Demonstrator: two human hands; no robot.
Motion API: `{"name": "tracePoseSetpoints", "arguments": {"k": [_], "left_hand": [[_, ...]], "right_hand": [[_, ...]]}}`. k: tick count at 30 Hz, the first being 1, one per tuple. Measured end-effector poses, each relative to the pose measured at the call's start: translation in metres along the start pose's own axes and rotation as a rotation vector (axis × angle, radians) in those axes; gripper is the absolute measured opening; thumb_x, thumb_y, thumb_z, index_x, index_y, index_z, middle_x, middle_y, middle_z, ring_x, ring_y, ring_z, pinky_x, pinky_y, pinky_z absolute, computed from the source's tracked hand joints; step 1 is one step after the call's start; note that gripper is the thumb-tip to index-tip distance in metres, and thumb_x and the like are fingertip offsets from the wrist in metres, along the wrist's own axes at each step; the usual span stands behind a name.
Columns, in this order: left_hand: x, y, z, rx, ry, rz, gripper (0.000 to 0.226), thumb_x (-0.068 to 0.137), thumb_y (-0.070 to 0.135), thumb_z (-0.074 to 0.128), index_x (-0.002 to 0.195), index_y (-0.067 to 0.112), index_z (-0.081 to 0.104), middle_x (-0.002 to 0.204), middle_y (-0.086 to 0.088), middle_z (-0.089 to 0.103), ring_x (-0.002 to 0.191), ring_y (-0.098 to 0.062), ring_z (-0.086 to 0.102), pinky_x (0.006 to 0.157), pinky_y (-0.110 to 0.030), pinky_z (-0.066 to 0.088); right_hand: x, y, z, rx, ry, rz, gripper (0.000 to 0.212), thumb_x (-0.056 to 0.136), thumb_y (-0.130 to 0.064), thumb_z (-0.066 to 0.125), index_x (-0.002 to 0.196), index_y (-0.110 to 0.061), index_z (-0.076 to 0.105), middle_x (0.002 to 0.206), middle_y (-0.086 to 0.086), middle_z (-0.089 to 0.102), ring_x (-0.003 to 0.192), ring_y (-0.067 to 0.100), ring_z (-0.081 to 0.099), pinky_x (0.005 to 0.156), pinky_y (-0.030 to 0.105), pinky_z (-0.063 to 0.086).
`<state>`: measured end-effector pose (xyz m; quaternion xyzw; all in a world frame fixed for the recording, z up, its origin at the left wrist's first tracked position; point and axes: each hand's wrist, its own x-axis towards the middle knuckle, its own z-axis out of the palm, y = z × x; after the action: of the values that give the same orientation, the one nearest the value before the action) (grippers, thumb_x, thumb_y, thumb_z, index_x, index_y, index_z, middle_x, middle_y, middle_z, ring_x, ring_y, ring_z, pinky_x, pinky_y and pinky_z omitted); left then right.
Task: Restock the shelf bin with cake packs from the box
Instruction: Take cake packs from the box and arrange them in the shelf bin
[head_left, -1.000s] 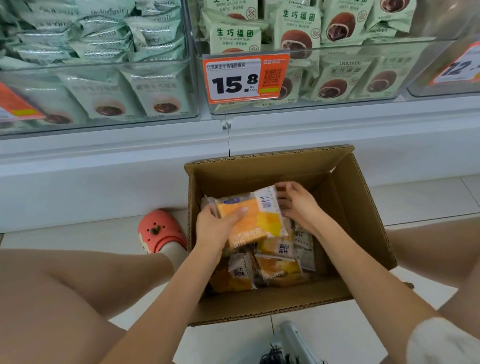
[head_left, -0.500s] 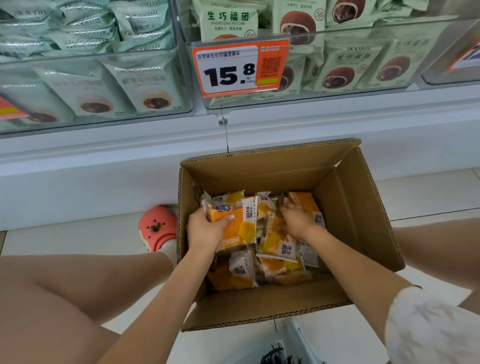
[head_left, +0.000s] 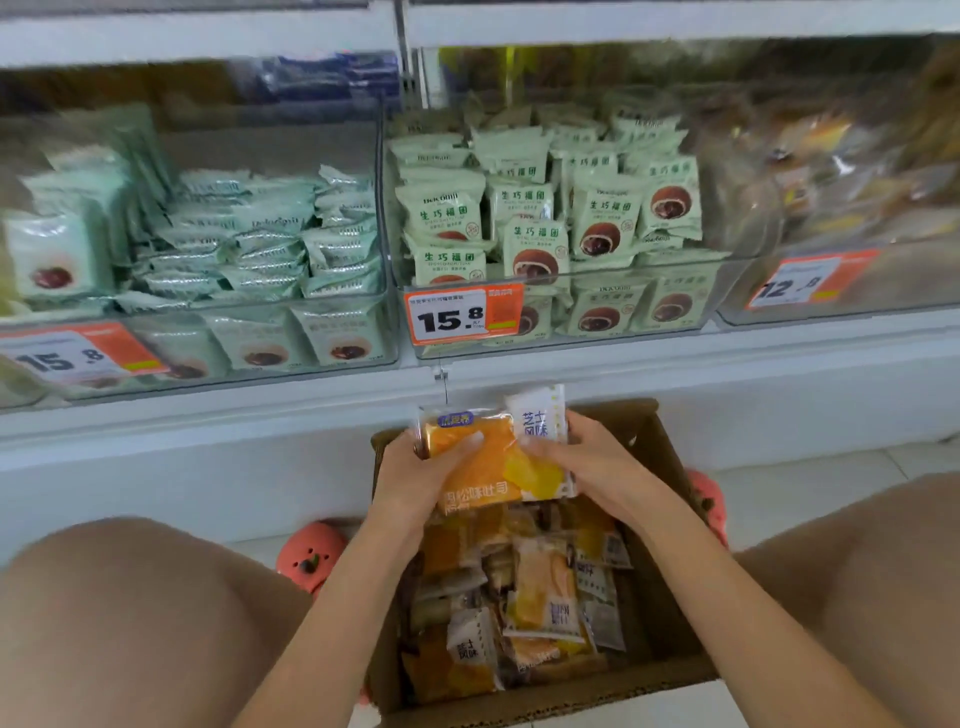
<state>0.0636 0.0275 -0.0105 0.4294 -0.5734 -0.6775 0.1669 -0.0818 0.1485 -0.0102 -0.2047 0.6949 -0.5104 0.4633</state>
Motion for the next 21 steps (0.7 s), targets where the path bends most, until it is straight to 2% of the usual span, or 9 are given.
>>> {"name": "tracePoseSetpoints", "arguments": {"k": [2, 4, 6, 8, 11, 13, 15, 19, 21], "left_hand": [[-0.014, 0.043, 0.003, 0.029, 0.002, 0.18, 0.03, 0.075, 0.032, 0.078, 0.099, 0.02, 0.065, 0.095, -0.004, 0.072, 0.082, -0.013, 0.069, 0.071, -0.028, 0.057], [-0.034, 0.095, 0.001, 0.064, -0.007, 0.424, 0.039, 0.072, 0.047, 0.077, 0.094, 0.017, 0.065, 0.088, -0.006, 0.07, 0.081, -0.018, 0.067, 0.075, -0.032, 0.055], [-0.053, 0.152, -0.003, 0.041, 0.052, 0.679, 0.034, 0.075, 0.05, 0.07, 0.09, 0.02, 0.065, 0.084, 0.007, 0.07, 0.083, -0.011, 0.064, 0.077, -0.023, 0.05], [-0.065, 0.211, -0.008, 0.152, 0.241, 1.003, 0.02, 0.089, 0.046, 0.059, 0.089, 0.027, 0.062, 0.084, 0.016, 0.066, 0.085, -0.001, 0.06, 0.076, -0.014, 0.043], [-0.06, 0.296, -0.005, 0.53, 0.648, 1.438, 0.032, 0.09, 0.034, 0.042, 0.105, 0.014, 0.063, 0.098, 0.003, 0.064, 0.102, -0.017, 0.052, 0.087, -0.032, 0.037], [-0.036, 0.342, 0.008, 0.762, 0.79, 1.571, 0.038, 0.092, 0.029, 0.04, 0.113, 0.008, 0.063, 0.11, -0.007, 0.066, 0.113, -0.024, 0.051, 0.098, -0.039, 0.032], [0.0, 0.365, 0.024, 0.969, 0.777, 1.639, 0.039, 0.093, 0.028, 0.038, 0.11, 0.008, 0.067, 0.111, -0.008, 0.068, 0.114, -0.026, 0.057, 0.105, -0.041, 0.03], [0.056, 0.361, 0.039, 1.037, 0.791, 1.746, 0.037, 0.095, 0.027, 0.043, 0.075, 0.014, 0.071, 0.072, -0.002, 0.068, 0.071, -0.023, 0.065, 0.085, -0.035, 0.042], [0.063, 0.359, 0.041, 0.981, 0.869, 1.816, 0.032, 0.092, 0.026, 0.049, 0.071, 0.015, 0.071, 0.069, 0.001, 0.067, 0.064, -0.019, 0.062, 0.078, -0.032, 0.042]], "right_hand": [[-0.024, -0.056, -0.009, -0.086, 0.055, -0.14, 0.027, 0.078, -0.02, 0.074, 0.103, -0.022, 0.065, 0.104, -0.001, 0.072, 0.093, 0.01, 0.069, 0.086, 0.028, 0.055], [-0.054, -0.117, -0.022, -0.157, 0.104, -0.299, 0.021, 0.079, -0.012, 0.073, 0.095, -0.023, 0.065, 0.086, -0.012, 0.074, 0.08, 0.0, 0.068, 0.071, 0.013, 0.053], [-0.085, -0.178, -0.039, -0.155, 0.196, -0.494, 0.02, 0.08, -0.006, 0.071, 0.088, -0.023, 0.064, 0.071, -0.018, 0.072, 0.067, -0.005, 0.066, 0.058, 0.006, 0.047], [-0.11, -0.238, -0.059, -0.103, 0.298, -0.668, 0.016, 0.075, -0.014, 0.073, 0.086, -0.024, 0.065, 0.074, -0.013, 0.074, 0.068, -0.001, 0.068, 0.06, 0.013, 0.052], [-0.121, -0.323, -0.082, -0.025, 0.428, -0.875, 0.03, 0.067, -0.034, 0.072, 0.095, -0.021, 0.068, 0.097, 0.001, 0.074, 0.087, 0.016, 0.069, 0.075, 0.033, 0.058], [-0.111, -0.372, -0.096, 0.003, 0.468, -0.95, 0.033, 0.076, -0.028, 0.072, 0.106, -0.017, 0.066, 0.107, 0.005, 0.07, 0.094, 0.018, 0.067, 0.083, 0.034, 0.056], [-0.086, -0.413, -0.107, 0.011, 0.48, -0.957, 0.031, 0.08, -0.021, 0.073, 0.109, -0.016, 0.064, 0.109, 0.007, 0.069, 0.094, 0.019, 0.067, 0.086, 0.037, 0.055], [-0.011, -0.469, -0.107, -0.096, 0.513, -0.9, 0.037, 0.082, -0.011, 0.071, 0.117, -0.005, 0.061, 0.115, 0.012, 0.065, 0.09, 0.017, 0.061, 0.077, 0.026, 0.05], [0.026, -0.489, -0.104, -0.161, 0.534, -0.861, 0.04, 0.083, -0.013, 0.07, 0.12, -0.003, 0.058, 0.117, 0.011, 0.063, 0.094, 0.018, 0.058, 0.078, 0.026, 0.045]]}}
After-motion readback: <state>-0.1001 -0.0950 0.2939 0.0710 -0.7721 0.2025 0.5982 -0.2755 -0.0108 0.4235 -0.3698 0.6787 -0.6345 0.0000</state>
